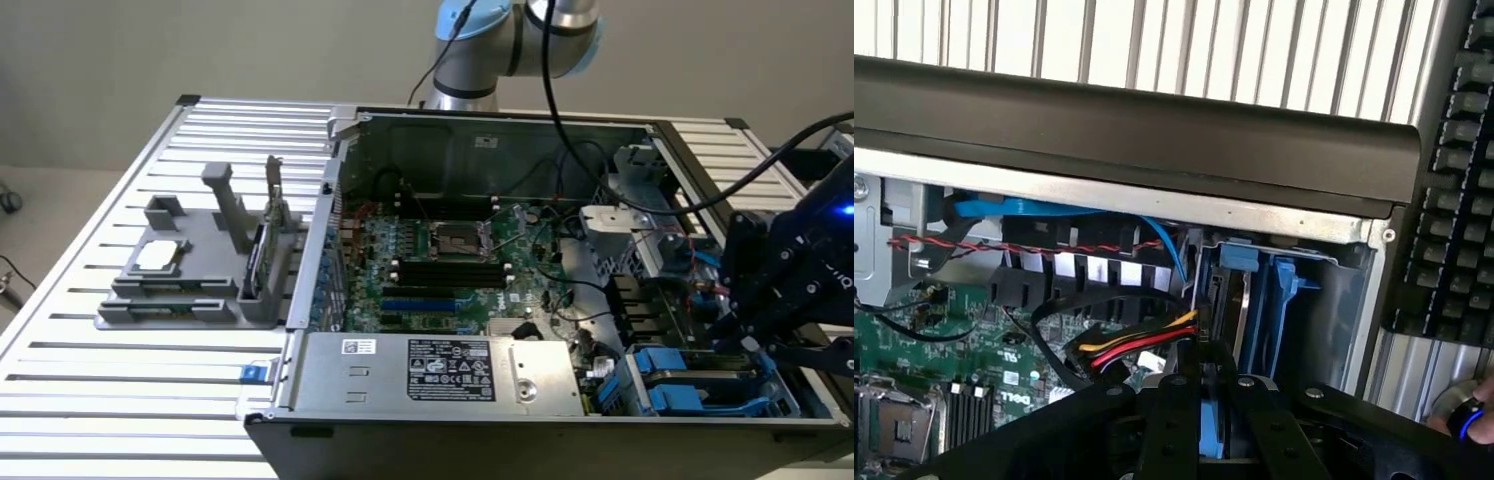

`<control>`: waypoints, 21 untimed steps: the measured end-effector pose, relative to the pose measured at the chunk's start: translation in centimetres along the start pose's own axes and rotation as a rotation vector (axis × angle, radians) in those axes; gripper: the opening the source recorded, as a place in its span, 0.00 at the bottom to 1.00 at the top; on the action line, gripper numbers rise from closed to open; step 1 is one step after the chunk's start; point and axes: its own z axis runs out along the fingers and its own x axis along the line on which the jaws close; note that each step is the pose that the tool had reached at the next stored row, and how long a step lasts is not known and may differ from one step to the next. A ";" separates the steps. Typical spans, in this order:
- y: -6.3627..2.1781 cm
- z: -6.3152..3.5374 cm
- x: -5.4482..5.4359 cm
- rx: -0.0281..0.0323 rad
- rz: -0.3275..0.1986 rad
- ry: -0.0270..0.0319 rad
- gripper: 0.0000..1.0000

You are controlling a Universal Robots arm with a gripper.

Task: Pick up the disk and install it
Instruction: 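Insert the first disk wire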

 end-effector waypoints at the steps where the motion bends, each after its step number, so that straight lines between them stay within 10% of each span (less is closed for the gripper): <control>1: 0.01 0.00 0.0 0.0015 0.009 -0.0027 0.16; 15: 0.63 0.03 0.9 0.0305 0.039 -0.0792 0.16; 21: 0.93 0.19 1.3 0.0365 0.050 -0.0958 0.16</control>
